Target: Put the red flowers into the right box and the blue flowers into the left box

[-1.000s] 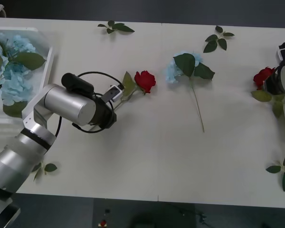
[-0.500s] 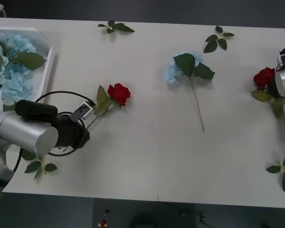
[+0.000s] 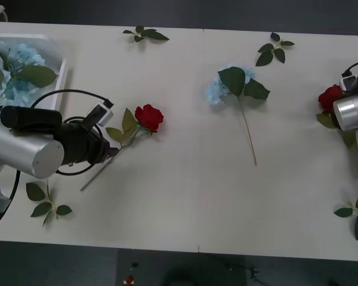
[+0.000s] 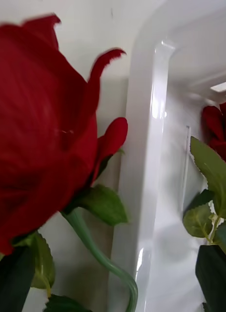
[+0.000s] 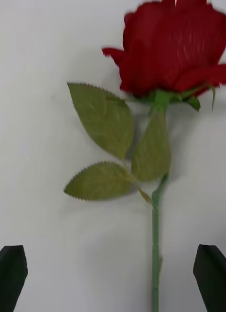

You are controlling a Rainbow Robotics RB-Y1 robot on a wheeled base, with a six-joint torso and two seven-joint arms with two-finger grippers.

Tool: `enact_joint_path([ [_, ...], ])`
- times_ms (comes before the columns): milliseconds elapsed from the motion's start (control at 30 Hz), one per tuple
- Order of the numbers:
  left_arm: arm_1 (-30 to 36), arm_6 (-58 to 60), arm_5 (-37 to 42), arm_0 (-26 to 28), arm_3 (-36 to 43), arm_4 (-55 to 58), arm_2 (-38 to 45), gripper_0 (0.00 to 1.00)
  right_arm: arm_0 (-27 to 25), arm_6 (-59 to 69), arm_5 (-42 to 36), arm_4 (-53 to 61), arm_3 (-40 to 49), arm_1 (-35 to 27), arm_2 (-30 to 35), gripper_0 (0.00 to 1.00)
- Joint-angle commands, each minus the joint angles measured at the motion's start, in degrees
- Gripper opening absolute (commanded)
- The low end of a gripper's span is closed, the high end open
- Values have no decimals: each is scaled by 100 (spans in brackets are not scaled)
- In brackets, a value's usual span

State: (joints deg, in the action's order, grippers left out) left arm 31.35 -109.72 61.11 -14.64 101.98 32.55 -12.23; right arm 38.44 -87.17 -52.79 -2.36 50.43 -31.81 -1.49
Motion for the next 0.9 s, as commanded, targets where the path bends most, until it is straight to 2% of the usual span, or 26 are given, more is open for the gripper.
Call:
enact_joint_path([
  [33,-191,-261,-29,-584,-152,6,19,100,137,209,6,-168,38,0,17,56],
  [67,-252,-278,-29,-707,-275,23,-8,100,137,218,6,-177,20,0,17,46],
  [100,-288,-278,-29,-759,-337,32,-16,100,129,218,6,-177,11,0,9,41],
  [133,-375,-287,-29,-865,-469,32,-25,100,129,235,6,-203,11,0,17,29],
  [167,-472,-296,-29,-970,-600,41,-51,100,129,244,6,-212,11,0,17,12],
  [233,-622,-322,-29,-1111,-803,41,-87,100,137,253,6,-203,20,0,17,0],
  [567,-1079,-454,-328,-1542,-1734,-135,-456,100,137,315,6,-203,11,9,9,0],
  [900,-1193,-507,-345,-1559,-1998,-372,-614,100,129,332,-249,157,319,0,211,0],
])
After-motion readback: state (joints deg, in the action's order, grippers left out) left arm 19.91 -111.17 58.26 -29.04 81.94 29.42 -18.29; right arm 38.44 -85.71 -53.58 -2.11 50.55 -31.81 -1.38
